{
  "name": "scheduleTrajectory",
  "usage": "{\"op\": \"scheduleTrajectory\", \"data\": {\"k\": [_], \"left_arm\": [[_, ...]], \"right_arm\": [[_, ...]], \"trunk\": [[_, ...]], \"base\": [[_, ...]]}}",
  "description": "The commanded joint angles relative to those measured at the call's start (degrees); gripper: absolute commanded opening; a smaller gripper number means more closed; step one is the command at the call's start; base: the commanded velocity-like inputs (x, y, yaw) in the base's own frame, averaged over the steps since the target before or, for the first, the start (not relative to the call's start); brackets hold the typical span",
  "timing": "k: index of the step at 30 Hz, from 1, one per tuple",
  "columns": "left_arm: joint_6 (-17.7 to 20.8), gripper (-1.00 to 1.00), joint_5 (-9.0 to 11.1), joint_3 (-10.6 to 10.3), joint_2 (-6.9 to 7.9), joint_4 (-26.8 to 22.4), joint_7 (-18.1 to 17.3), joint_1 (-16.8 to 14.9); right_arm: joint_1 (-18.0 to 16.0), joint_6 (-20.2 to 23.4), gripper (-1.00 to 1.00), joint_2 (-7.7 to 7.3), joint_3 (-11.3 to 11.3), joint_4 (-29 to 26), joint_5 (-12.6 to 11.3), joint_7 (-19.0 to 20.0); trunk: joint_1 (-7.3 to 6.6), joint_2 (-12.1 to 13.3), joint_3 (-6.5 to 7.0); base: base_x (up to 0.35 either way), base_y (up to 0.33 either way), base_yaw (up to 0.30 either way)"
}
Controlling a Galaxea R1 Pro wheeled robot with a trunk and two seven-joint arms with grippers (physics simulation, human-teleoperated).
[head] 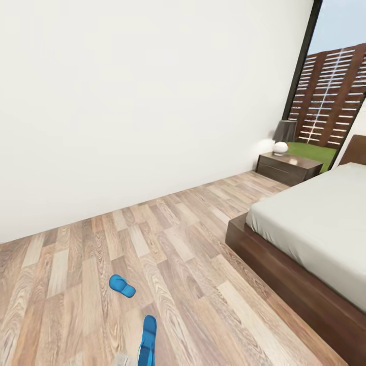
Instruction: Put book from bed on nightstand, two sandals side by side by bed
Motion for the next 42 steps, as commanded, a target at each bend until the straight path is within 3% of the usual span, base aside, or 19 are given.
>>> {"op": "scheduleTrajectory", "data": {"k": [1, 42], "left_arm": [[-0.07, -1.00, 0.50, -0.48, 0.04, 0.01, -0.01, -0.02], [-0.06, -1.00, 0.50, -0.48, 0.06, -0.02, -0.02, -0.03]], "right_arm": [[-0.01, 0.52, 1.00, 0.01, -0.07, -0.03, -0.21, 0.20], [-0.01, 0.52, 1.00, 0.01, -0.07, -0.03, -0.21, 0.14]], "trunk": [[-0.01, -0.02, -0.05], [-0.01, -0.02, -0.05]], "base": [[0.000, 0.000, -0.280], [0.002, 0.000, -0.262]]}}
